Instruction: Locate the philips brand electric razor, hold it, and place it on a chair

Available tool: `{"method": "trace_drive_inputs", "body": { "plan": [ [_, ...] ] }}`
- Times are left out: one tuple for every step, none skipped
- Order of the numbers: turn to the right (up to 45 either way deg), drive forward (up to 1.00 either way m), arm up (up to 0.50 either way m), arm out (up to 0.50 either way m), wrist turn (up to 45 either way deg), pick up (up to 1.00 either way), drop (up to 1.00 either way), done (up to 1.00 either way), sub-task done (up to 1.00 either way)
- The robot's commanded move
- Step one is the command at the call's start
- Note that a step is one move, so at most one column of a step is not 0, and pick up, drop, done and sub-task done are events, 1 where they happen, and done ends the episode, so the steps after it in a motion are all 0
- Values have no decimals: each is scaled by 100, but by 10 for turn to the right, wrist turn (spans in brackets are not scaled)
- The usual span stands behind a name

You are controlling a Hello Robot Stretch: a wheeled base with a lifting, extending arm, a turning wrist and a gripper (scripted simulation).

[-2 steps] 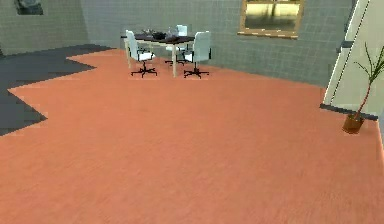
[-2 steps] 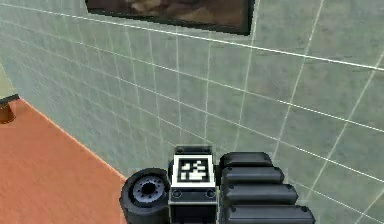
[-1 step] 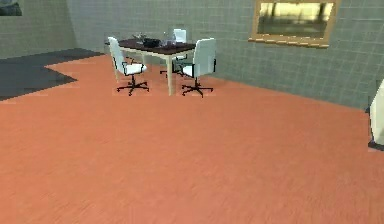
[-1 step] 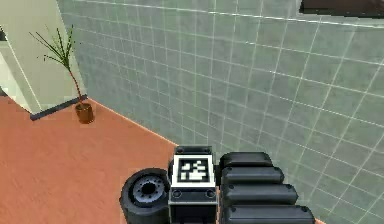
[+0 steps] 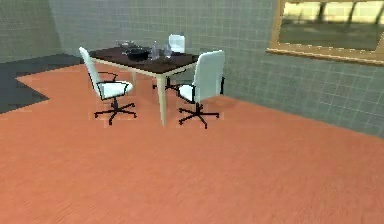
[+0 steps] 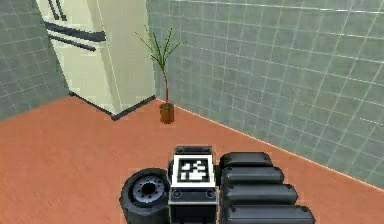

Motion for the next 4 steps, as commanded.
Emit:
{"method": "trace_drive_inputs", "body": {
  "plan": [
    [0,100,0,0,0,0,0,0,0],
    [0,55,0,0,0,0,0,0,0],
    [-450,0,0,0,0,0,0,0,0],
    [-450,0,0,0,0,0,0,0,0]
  ]
}}
